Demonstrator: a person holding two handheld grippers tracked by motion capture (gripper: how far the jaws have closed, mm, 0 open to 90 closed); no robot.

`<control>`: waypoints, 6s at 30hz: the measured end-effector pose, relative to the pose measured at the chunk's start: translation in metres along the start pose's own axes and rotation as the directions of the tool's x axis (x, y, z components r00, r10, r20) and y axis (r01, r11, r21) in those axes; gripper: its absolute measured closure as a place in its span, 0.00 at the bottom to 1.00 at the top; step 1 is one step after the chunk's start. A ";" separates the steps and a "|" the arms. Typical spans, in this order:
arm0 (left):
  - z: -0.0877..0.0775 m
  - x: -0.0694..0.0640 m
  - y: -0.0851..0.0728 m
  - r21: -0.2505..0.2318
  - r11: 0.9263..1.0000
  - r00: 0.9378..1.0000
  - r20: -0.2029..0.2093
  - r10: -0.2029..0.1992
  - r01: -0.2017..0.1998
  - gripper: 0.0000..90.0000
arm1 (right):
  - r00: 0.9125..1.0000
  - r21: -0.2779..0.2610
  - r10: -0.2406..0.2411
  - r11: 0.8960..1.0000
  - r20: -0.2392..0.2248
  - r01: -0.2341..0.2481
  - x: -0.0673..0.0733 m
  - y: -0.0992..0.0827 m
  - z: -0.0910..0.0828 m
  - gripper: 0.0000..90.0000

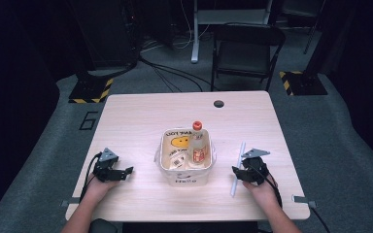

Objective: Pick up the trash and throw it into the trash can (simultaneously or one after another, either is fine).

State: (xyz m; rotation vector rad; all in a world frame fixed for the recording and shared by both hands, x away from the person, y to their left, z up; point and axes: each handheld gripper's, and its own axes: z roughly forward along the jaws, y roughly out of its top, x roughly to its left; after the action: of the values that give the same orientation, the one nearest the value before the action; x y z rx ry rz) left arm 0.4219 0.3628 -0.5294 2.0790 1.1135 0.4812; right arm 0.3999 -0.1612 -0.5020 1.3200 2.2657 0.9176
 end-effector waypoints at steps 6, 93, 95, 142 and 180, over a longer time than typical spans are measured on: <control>0.000 0.000 0.000 0.000 1.000 1.000 0.000 0.000 0.000 0.16 | 1.000 0.031 -0.011 0.999 0.003 0.011 0.002 -0.003 0.003 0.55; 0.000 0.000 0.000 0.000 1.000 1.000 0.005 -0.001 0.001 0.16 | 0.996 -0.046 -0.047 0.998 -0.082 0.043 -0.020 0.055 -0.074 0.88; 0.000 0.000 0.000 0.000 1.000 1.000 0.005 -0.001 0.001 0.16 | 0.995 -0.053 -0.056 0.997 -0.087 0.052 -0.021 0.059 -0.080 0.88; 0.001 0.000 0.001 -0.004 1.000 1.000 0.003 -0.001 0.001 0.16 | 0.938 -0.085 -0.238 0.971 -0.252 0.223 0.032 0.094 -0.143 0.87; 0.001 0.000 0.001 -0.003 1.000 1.000 0.003 0.001 -0.001 0.16 | 0.913 -0.075 -0.251 0.968 -0.323 0.240 0.074 0.122 -0.083 0.87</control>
State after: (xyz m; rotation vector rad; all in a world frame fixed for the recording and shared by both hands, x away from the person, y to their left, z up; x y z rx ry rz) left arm 0.4229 0.3617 -0.5296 2.0776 1.1092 0.4798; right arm 0.3911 -0.0837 -0.3572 0.8877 2.5780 1.1487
